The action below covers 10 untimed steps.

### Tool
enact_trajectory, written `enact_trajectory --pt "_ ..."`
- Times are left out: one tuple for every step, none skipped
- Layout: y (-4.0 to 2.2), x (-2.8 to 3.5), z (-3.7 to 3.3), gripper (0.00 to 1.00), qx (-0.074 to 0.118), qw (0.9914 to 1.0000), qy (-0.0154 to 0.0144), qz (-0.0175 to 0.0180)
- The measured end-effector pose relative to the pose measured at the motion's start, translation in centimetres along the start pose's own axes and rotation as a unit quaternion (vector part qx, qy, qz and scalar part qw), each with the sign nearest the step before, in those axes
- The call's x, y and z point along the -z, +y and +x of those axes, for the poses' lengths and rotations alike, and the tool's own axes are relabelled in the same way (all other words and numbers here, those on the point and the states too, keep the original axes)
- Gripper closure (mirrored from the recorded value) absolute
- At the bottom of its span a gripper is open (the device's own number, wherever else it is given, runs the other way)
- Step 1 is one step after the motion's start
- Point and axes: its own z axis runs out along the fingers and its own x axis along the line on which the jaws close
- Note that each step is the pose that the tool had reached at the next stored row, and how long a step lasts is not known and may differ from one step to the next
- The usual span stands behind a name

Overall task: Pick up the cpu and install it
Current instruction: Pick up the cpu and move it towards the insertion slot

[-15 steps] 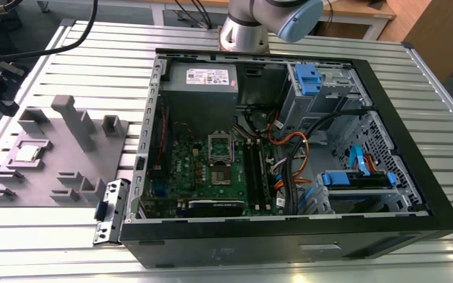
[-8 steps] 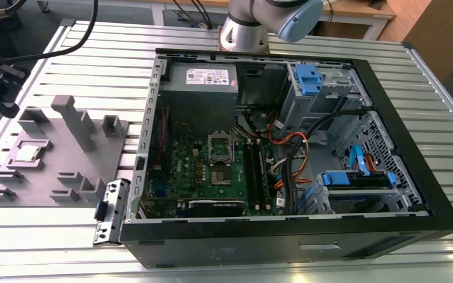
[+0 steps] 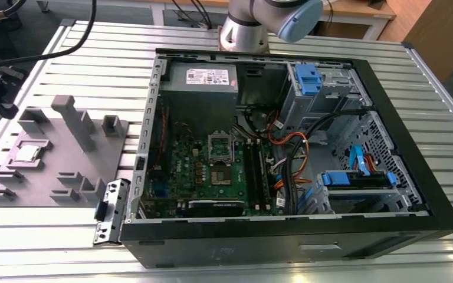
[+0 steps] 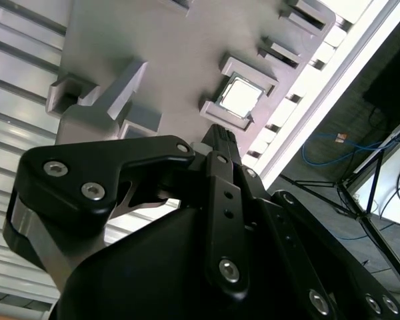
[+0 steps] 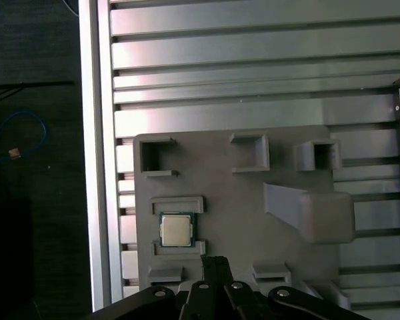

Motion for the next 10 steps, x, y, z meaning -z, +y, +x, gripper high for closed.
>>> enact_trajectory --pt "0.00 -0.01 0.02 0.89 0.000 1.00000 0.0000 0.0000" --pt "0.00 -0.01 0.06 0.89 0.000 1.00000 0.0001 0.0001" --pt "-0.01 -0.02 0.12 0.89 0.000 1.00000 0.0000 0.0000" --pt "-0.01 -0.04 0.19 0.89 0.000 1.00000 0.0000 0.0000" --pt "-0.02 -0.08 0.28 0.89 0.000 1.00000 0.0000 0.0000" --pt "-0.03 -0.12 0.40 0.89 0.000 1.00000 0.0000 0.0001" --pt "-0.05 -0.20 0.50 0.89 0.000 1.00000 0.0001 0.0001" --pt "-0.06 -0.31 0.58 0.89 0.000 1.00000 0.0000 0.0000" --pt "-0.07 -0.44 0.67 0.89 0.000 1.00000 0.0000 0.0000" --pt "-0.10 -0.55 0.73 0.89 0.000 1.00000 0.0000 0.0000"
